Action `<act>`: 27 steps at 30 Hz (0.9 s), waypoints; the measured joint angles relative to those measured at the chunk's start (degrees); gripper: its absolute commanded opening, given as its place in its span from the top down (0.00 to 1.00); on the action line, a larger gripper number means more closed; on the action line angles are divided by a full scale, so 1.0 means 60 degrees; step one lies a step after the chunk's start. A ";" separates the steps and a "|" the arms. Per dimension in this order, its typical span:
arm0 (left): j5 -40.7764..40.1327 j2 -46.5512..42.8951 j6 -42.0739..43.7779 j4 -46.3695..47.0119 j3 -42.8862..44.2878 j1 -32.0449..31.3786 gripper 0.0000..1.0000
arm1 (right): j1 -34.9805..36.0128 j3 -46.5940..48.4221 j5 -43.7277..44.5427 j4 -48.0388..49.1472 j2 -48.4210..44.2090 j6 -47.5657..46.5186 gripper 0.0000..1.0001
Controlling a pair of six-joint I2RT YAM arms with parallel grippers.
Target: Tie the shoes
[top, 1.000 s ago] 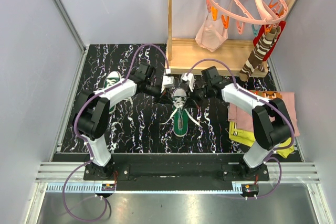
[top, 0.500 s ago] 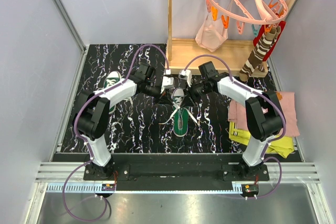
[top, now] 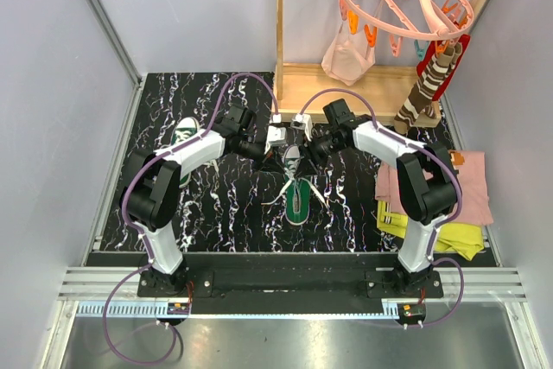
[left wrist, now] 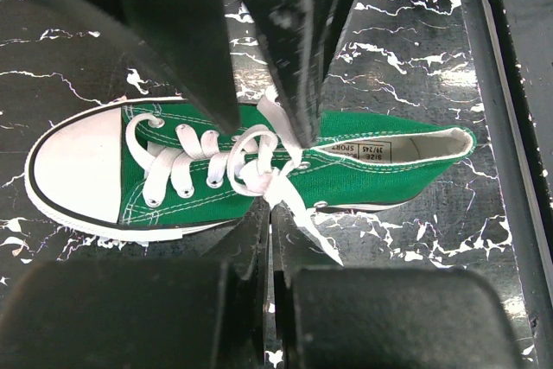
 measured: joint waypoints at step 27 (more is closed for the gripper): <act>0.0026 0.0000 0.0146 -0.0175 0.0157 0.0000 1.00 | -0.0004 0.0291 -0.0084 -0.0240 0.0350 -0.0058 1.00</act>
